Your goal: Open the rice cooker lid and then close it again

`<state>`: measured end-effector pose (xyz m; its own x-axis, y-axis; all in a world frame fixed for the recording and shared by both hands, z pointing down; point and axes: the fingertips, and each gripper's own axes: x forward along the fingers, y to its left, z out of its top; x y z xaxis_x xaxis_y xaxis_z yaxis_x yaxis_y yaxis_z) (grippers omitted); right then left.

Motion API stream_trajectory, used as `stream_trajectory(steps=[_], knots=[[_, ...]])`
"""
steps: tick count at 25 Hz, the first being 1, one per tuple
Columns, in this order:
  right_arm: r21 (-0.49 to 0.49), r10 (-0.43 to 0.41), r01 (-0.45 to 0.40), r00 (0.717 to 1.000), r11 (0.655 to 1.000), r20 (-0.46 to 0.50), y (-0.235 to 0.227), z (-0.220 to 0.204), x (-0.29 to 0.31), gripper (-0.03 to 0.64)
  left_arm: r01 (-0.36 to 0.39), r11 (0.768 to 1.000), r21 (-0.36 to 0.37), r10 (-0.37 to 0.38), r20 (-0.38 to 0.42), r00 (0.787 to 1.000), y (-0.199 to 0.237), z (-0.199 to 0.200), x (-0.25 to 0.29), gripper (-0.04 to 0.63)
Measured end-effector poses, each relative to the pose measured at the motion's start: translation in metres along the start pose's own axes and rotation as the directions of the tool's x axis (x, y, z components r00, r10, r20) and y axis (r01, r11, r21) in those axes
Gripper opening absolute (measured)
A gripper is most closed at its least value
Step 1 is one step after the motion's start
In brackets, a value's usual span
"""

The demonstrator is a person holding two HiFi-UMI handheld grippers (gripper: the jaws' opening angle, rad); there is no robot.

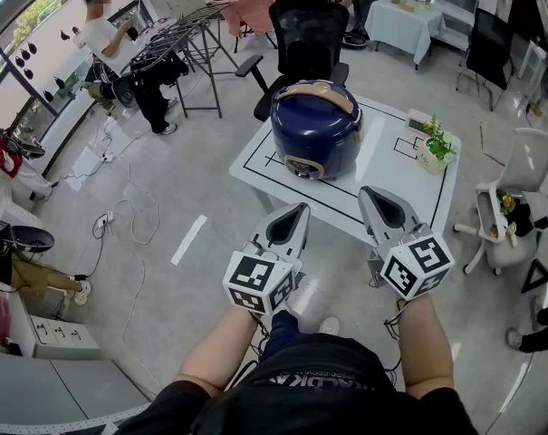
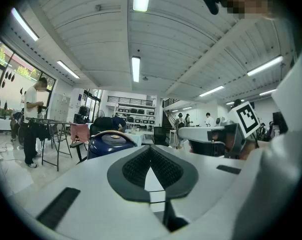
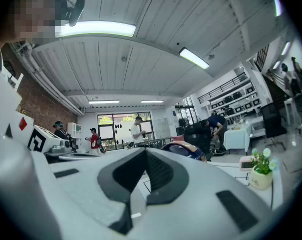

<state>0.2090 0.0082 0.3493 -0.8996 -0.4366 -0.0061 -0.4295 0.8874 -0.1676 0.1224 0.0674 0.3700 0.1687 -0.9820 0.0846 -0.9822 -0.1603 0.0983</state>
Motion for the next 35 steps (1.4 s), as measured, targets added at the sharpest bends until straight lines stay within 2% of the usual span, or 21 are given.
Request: stream_trajectory(steps=[8, 12, 14, 17, 19, 35], knots=[[0.018, 0.011, -0.011, 1.0, 1.0, 0.02, 0.006, 0.004, 0.002, 0.002, -0.018, 1.0, 0.003, 0.018, 0.015, 1.0, 0.006, 0.007, -0.006, 0.003], [-0.002, 0.013, -0.013, 0.999, 1.0, 0.038, 0.008, 0.01, 0.007, 0.002, -0.034, 0.999, -0.003, 0.034, 0.026, 0.999, 0.014, 0.013, -0.008, 0.009], [-0.02, 0.015, -0.014, 0.998, 1.0, 0.064, 0.01, 0.016, 0.01, 0.032, -0.033, 0.999, 0.003, 0.033, 0.031, 0.999, 0.018, 0.016, -0.008, 0.09], [-0.076, -0.001, 0.009, 0.995, 0.997, 0.102, 0.009, 0.026, 0.016, 0.225, -0.034, 0.999, 0.022, 0.033, 0.041, 0.999, 0.025, 0.021, -0.007, 0.253], [-0.108, -0.02, 0.031, 0.994, 0.994, 0.108, 0.008, 0.03, 0.021, 0.235, -0.033, 0.999, 0.031, 0.032, 0.038, 0.999, 0.032, 0.021, -0.006, 0.293], [-0.127, -0.137, 0.147, 0.987, 0.981, 0.086, -0.001, 0.036, 0.102, 0.235, 0.062, 0.998, 0.024, -0.062, 0.033, 0.998, 0.118, 0.037, 0.026, 0.307]])
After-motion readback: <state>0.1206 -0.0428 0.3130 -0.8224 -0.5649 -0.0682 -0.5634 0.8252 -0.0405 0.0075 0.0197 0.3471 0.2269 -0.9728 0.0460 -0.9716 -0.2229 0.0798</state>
